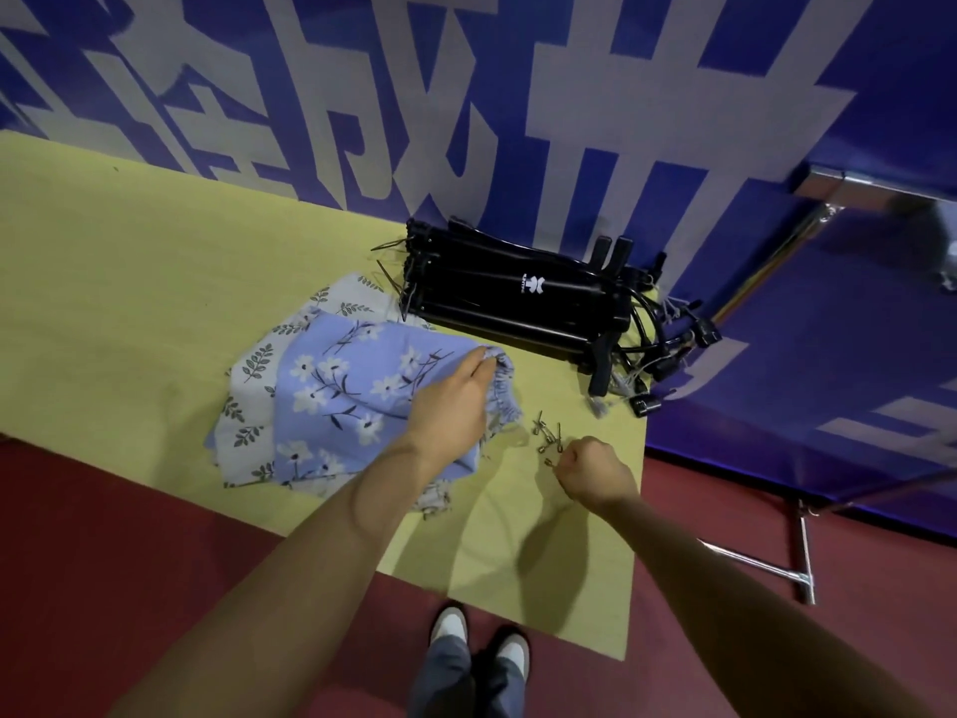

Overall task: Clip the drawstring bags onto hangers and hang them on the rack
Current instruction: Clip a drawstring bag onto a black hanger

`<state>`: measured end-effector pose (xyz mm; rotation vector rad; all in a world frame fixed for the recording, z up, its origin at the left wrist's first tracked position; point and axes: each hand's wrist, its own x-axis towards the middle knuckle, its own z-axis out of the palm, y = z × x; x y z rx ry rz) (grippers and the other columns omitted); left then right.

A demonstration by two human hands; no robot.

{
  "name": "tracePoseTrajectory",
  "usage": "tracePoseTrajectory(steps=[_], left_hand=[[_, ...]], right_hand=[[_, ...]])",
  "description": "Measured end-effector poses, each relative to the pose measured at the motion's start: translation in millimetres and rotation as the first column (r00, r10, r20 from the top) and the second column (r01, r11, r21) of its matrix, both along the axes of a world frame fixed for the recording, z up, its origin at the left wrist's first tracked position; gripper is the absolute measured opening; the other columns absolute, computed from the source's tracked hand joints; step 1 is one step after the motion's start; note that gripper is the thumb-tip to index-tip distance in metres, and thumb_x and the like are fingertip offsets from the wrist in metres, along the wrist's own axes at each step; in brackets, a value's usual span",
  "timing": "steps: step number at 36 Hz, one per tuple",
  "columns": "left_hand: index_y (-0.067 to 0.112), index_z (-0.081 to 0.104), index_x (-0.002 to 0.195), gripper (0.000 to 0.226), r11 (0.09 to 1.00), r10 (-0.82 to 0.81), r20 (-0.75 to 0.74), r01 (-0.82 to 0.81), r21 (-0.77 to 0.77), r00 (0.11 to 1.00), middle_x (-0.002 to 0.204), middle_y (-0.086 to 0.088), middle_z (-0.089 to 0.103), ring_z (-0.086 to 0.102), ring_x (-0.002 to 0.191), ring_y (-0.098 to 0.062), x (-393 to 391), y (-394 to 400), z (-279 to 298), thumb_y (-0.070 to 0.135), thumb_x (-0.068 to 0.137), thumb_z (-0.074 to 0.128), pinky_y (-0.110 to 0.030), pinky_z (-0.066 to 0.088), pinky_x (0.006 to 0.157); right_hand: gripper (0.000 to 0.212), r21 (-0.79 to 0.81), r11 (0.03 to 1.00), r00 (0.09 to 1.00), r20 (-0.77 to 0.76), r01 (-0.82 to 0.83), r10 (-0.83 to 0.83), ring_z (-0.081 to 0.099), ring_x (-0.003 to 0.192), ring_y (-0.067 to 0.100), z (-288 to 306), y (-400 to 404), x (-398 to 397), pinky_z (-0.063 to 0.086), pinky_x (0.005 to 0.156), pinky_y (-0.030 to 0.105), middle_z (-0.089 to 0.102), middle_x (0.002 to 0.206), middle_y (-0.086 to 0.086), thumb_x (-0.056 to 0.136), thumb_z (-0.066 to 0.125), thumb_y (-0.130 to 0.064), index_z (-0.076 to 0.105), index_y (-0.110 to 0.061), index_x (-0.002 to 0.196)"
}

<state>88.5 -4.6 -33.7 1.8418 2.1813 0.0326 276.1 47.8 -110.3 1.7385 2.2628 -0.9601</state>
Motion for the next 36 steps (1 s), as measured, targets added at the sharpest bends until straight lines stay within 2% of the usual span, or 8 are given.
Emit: tracePoseTrajectory(steps=[3, 7, 12, 17, 23, 28, 32, 36], left_hand=[[0.016, 0.015, 0.15, 0.065, 1.0, 0.013, -0.009, -0.013, -0.013, 1.0, 0.159, 0.003, 0.004, 0.04, 0.126, -0.031, -2, -1, 5, 0.005, 0.093, 0.045, -0.036, 0.044, 0.082], [0.016, 0.015, 0.149, 0.07, 1.0, 0.004, -0.079, -0.006, -0.022, 0.997, 0.158, 0.002, 0.008, 0.028, 0.127, -0.035, -5, -3, 15, 0.003, 0.089, 0.047, -0.04, 0.034, 0.101], [0.02, 0.01, 0.15, 0.074, 0.999, 0.015, -0.044, -0.017, -0.028, 0.999, 0.159, 0.006, 0.003, 0.036, 0.131, -0.033, -13, -3, 33, 0.005, 0.091, 0.051, -0.035, 0.044, 0.073], [0.022, 0.008, 0.151, 0.08, 0.999, 0.038, 0.07, -0.038, -0.011, 0.997, 0.159, 0.011, -0.004, 0.043, 0.129, -0.026, -27, 3, 51, -0.006, 0.087, 0.048, -0.027, 0.033, 0.051], [0.021, 0.012, 0.151, 0.082, 0.996, 0.067, 0.345, -0.082, 0.029, 0.936, 0.159, 0.013, -0.001, 0.045, 0.128, -0.024, -49, 10, 66, -0.013, 0.084, 0.046, -0.035, 0.044, 0.062], [0.021, 0.012, 0.151, 0.079, 0.993, 0.08, 0.402, -0.108, 0.048, 0.912, 0.159, 0.011, 0.001, 0.034, 0.136, -0.019, -65, 14, 72, -0.012, 0.086, 0.044, -0.01, 0.037, 0.058], [0.021, 0.012, 0.151, 0.077, 0.991, 0.105, 0.311, -0.127, 0.05, 0.945, 0.159, 0.008, 0.002, 0.024, 0.142, -0.02, -79, 14, 82, -0.009, 0.088, 0.045, -0.031, 0.044, 0.087], [0.023, 0.009, 0.151, 0.076, 0.991, 0.12, 0.031, -0.121, 0.056, 0.992, 0.159, 0.01, -0.001, 0.038, 0.127, -0.031, -90, 17, 85, -0.004, 0.089, 0.044, -0.034, 0.042, 0.069]], right_hand=[[0.011, 0.018, 0.999, 1.0, -0.011, -0.029, 0.03, 0.057, 0.081, 0.028, 3, -5, 3, 0.045, 0.066, 0.033, 0.058, 0.091, 0.011, 0.085, 0.045, -0.016, 0.051, -0.013, 0.076], [0.01, 0.06, 0.998, 0.983, -0.184, -0.005, 0.016, 0.057, 0.084, 0.023, 15, -9, 6, 0.042, 0.069, 0.03, 0.059, 0.094, 0.005, 0.082, 0.058, -0.018, 0.052, -0.02, 0.074], [0.011, 0.214, 0.976, 0.87, -0.489, 0.046, 0.066, 0.053, 0.08, 0.015, 46, 1, -19, 0.039, 0.07, 0.028, 0.057, 0.085, -0.002, 0.081, 0.064, -0.01, 0.057, -0.018, 0.076], [0.004, 0.276, 0.96, 0.735, -0.661, 0.051, 0.152, 0.035, 0.111, 0.012, 85, 10, -64, 0.026, 0.09, 0.017, 0.047, 0.111, 0.0, 0.081, 0.068, -0.011, 0.065, -0.01, 0.079], [0.003, 0.256, 0.966, 0.765, -0.612, -0.049, 0.201, 0.027, 0.132, 0.02, 100, 19, -101, 0.025, 0.104, 0.033, 0.039, 0.136, 0.007, 0.082, 0.065, -0.01, 0.066, -0.008, 0.081], [0.004, 0.289, 0.952, 0.753, -0.603, -0.101, 0.263, 0.046, 0.092, 0.01, 105, 26, -120, 0.033, 0.075, 0.013, 0.055, 0.1, 0.008, 0.085, 0.061, -0.005, 0.065, -0.003, 0.082], [0.004, 0.32, 0.946, 0.747, -0.614, -0.058, 0.254, 0.048, 0.079, 0.009, 114, 29, -134, 0.034, 0.07, 0.003, 0.053, 0.088, 0.002, 0.086, 0.064, -0.009, 0.063, -0.009, 0.082], [0.006, 0.355, 0.931, 0.741, -0.601, -0.086, 0.298, 0.048, 0.08, 0.011, 119, 34, -147, 0.034, 0.071, 0.002, 0.052, 0.093, 0.006, 0.086, 0.065, -0.009, 0.06, -0.01, 0.087]])
